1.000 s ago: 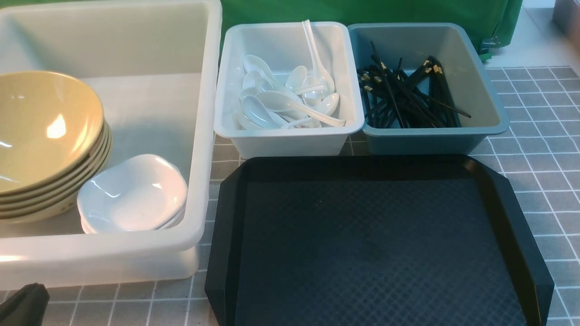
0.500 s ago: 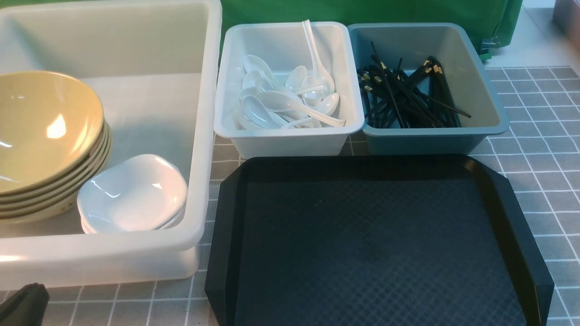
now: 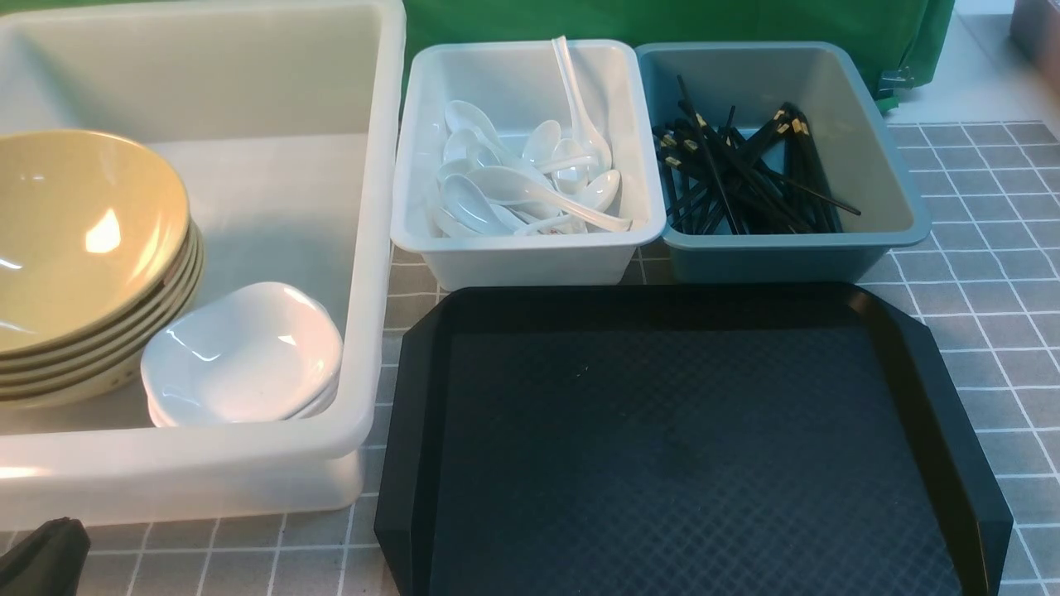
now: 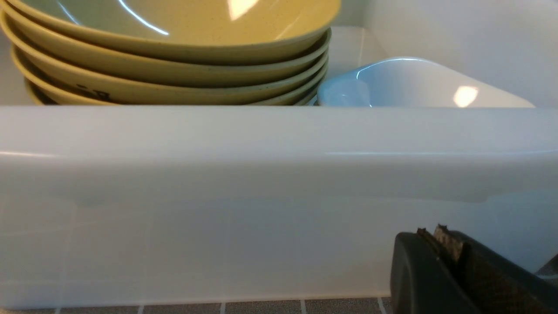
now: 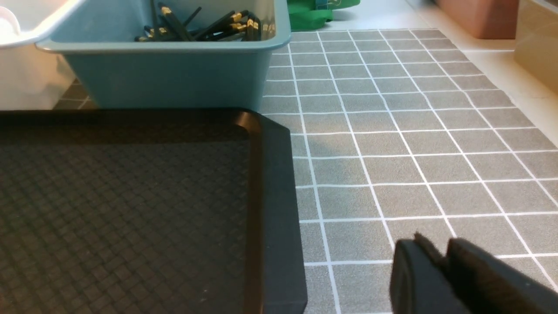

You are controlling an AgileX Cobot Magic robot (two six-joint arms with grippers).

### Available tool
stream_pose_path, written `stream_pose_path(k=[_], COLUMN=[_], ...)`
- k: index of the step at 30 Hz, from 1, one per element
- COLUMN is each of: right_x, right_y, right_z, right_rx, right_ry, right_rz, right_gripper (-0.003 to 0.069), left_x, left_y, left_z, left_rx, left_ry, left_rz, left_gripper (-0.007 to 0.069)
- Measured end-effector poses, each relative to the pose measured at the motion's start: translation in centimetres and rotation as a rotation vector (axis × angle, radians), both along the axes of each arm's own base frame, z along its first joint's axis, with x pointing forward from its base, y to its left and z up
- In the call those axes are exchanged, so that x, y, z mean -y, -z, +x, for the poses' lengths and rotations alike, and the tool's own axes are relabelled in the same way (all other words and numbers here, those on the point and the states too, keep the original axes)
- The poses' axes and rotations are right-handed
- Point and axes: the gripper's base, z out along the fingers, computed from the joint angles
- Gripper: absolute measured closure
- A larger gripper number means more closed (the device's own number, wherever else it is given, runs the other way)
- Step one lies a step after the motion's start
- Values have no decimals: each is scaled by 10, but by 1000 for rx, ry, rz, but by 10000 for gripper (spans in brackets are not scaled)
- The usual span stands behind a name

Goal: On grey table put chopsticks spoon bowls plates into blue grey white boxes.

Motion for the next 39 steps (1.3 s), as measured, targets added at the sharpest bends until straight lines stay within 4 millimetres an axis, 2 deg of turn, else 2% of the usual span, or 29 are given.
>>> stream_pose_path(k=[39], right_x=[0], right_y=[0], right_z=[0], right_rx=[0], right_ry=[0], right_rz=[0], right_gripper=[495], left_x=[0], left_y=[0], left_z=[0], left_rx=[0], left_ry=[0], left_rz=[0], left_gripper=[633])
